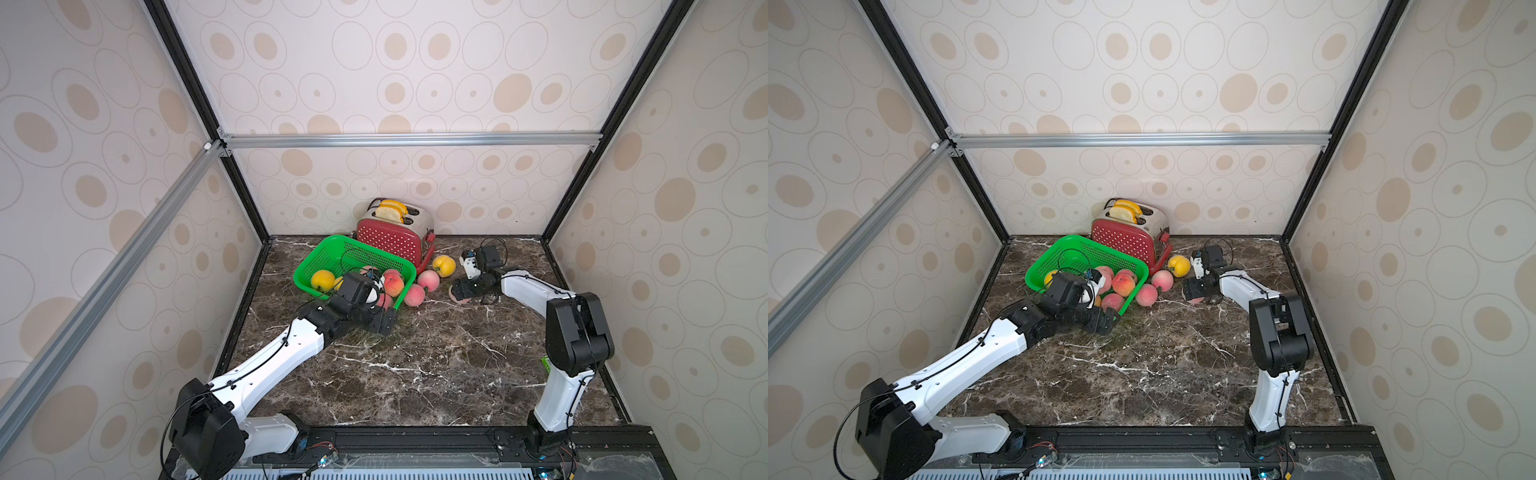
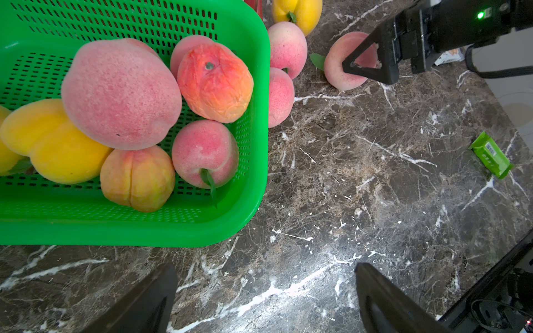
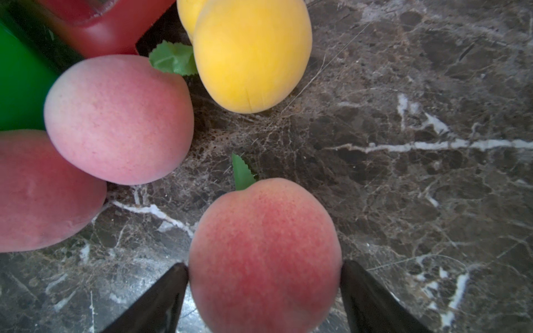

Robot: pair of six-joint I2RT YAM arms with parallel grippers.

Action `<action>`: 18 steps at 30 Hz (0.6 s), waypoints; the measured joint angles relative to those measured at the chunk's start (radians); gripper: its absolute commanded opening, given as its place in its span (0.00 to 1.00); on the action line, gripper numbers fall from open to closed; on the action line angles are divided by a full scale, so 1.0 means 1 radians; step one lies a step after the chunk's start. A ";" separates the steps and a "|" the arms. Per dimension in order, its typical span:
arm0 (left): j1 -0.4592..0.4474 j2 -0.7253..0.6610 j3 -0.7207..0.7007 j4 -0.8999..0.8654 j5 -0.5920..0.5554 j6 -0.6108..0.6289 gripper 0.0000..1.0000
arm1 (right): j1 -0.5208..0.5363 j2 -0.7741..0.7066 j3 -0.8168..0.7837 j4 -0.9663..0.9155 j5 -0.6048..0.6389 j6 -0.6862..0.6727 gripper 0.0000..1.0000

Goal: Put the peaches into the basket
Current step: Pick up the peach from the center of the board.

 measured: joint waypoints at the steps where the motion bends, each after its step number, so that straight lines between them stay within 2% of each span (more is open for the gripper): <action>1: 0.000 0.000 0.000 0.000 0.000 0.000 0.99 | -0.001 0.000 0.001 0.001 -0.003 0.002 0.83; 18: 0.000 0.000 0.002 0.002 0.000 0.000 0.99 | -0.008 0.007 0.001 0.005 -0.023 0.011 0.88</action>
